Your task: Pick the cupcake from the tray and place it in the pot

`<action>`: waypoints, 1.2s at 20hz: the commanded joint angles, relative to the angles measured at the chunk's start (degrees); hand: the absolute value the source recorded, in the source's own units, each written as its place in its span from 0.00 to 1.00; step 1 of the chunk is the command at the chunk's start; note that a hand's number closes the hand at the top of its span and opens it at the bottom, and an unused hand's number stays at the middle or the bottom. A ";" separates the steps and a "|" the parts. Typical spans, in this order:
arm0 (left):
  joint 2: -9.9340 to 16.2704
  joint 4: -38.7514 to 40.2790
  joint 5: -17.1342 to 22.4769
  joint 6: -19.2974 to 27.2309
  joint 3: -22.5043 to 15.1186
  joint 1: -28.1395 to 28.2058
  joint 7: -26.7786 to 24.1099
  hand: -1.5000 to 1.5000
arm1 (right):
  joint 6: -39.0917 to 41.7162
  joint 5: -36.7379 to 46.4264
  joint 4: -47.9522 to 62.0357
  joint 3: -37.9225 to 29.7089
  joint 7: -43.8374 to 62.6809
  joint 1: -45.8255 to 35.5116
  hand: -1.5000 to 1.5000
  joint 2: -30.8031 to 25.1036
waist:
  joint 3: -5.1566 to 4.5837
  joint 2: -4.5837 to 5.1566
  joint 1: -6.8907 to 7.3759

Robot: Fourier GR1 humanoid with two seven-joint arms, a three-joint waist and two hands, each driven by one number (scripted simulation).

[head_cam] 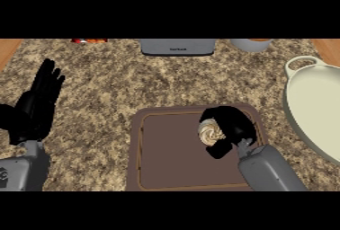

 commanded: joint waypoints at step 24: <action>-1.30 -2.81 -0.77 0.73 2.18 3.68 0.13 0.50 | -9.95 10.20 -55.80 12.31 -12.58 43.12 1.00 -14.19 | 0.05 -0.81 -3.32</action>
